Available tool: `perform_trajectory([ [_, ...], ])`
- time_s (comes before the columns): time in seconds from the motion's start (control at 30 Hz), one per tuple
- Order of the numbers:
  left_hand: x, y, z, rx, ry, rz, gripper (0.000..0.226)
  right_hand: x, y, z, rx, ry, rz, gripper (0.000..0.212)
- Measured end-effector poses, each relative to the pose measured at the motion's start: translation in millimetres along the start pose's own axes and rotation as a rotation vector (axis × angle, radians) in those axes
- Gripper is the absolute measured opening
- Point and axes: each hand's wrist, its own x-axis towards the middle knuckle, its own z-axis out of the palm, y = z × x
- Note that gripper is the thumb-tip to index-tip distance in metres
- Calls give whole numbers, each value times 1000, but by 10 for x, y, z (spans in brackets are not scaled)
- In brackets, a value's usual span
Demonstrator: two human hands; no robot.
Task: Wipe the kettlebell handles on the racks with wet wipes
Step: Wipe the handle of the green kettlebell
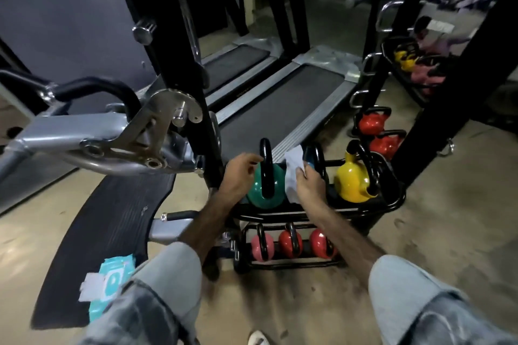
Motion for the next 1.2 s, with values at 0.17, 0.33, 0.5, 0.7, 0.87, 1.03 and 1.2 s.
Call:
perform_trajectory([
  [0.17, 594, -108, 82, 163, -278, 146, 36, 110, 73, 502, 46, -61, -215, 45],
  [0.33, 833, -287, 154, 279, -277, 145, 32, -147, 674, 853, -55, -102, -202, 64],
  [0.5, 949, -169, 87, 290, -369, 259, 35, -74, 511, 861, 56, -68, -116, 52],
  [0.7, 1052, -122, 34, 299, -396, 199, 26, 30, 305, 915, 152, -29, -99, 54],
  [0.87, 1066, -93, 109, 318, -388, 151, 36, -90, 519, 902, 154, -38, -81, 54],
  [1.03, 1062, -100, 95, 344, -347, 169, 27, 8, 364, 969, 95, -24, -428, 62],
  [1.2, 1070, -69, 52, 287, -404, 105, 42, -193, 838, 977, -24, -58, -623, 53],
])
